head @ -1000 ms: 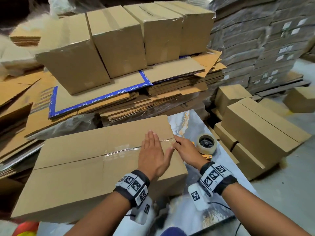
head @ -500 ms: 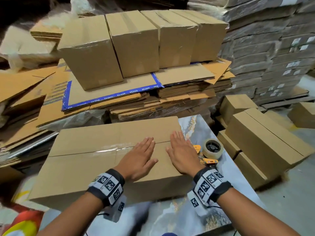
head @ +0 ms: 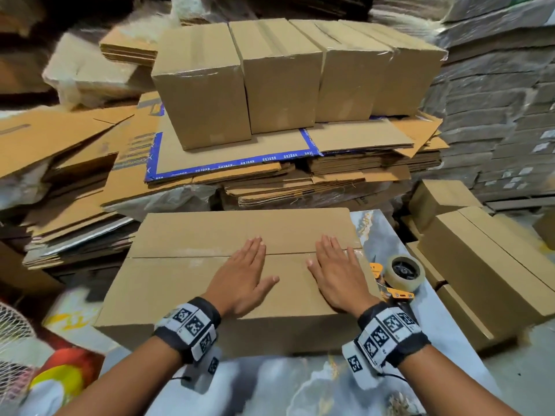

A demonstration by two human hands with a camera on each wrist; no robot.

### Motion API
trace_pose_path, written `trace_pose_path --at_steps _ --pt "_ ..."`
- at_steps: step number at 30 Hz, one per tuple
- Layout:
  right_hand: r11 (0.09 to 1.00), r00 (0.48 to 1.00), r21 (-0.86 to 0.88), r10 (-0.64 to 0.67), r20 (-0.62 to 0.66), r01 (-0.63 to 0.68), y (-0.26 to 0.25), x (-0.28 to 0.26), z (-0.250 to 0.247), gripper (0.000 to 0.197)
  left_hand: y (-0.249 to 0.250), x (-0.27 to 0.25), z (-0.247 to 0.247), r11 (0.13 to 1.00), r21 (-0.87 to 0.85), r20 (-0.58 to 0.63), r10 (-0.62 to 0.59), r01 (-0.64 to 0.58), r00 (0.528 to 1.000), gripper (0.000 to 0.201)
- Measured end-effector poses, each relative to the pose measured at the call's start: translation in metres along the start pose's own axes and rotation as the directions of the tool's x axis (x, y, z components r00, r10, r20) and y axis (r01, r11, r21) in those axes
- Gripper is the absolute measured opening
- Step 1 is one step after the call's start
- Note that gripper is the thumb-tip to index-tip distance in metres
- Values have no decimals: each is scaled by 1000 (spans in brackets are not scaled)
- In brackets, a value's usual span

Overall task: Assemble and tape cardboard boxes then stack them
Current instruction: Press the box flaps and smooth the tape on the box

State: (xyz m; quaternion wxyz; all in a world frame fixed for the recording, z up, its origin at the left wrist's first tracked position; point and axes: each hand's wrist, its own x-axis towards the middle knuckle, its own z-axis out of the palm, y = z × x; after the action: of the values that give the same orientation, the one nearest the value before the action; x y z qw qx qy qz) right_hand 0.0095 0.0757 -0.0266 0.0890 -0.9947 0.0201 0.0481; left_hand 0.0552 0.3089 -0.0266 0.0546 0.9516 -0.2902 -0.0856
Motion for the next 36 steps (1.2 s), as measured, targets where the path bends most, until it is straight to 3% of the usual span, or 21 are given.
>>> trace_pose_path --at_steps 4,7,10,14,17,22,27,29,32,34,36 --pt "974 969 33 227 -92 -225 -8 12 -6 80 1 3 5 1000 9 -27 -21 21 999 82" --pt "933 931 -7 357 -71 -359 -20 25 -4 93 1 3 6 1000 -7 -52 -18 18 998 81" --pt "911 911 -27 409 -47 -411 -6 24 -4 91 0 0 6 999 -34 -72 -5 3 997 81" --pt "824 826 66 561 48 -563 40 19 -21 84 -1 4 8 999 -33 -64 -1 -2 998 80" --pt "825 826 66 563 -7 -561 26 26 -23 81 -1 4 7 999 -41 -74 -7 4 997 81" --pt "900 900 17 436 -15 -436 -17 36 -4 82 0 3 6 999 -43 -79 -6 3 997 81" --pt "779 790 140 612 40 -611 47 23 -14 74 0 2 8 998 -56 -90 4 -9 996 81" --pt "751 769 182 636 61 -635 52 22 -19 70 0 3 9 998 -55 -93 0 -6 996 81" --pt "832 835 148 547 -58 -535 24 22 -22 70 -1 4 8 999 -49 -97 -4 -1 995 83" --pt "940 936 102 336 -103 -326 -4 15 -16 68 1 6 7 999 -36 -90 -11 8 996 82" --pt "989 992 77 127 -28 -124 -25 6 -3 65 4 6 5 999 -31 -76 -12 9 997 81"
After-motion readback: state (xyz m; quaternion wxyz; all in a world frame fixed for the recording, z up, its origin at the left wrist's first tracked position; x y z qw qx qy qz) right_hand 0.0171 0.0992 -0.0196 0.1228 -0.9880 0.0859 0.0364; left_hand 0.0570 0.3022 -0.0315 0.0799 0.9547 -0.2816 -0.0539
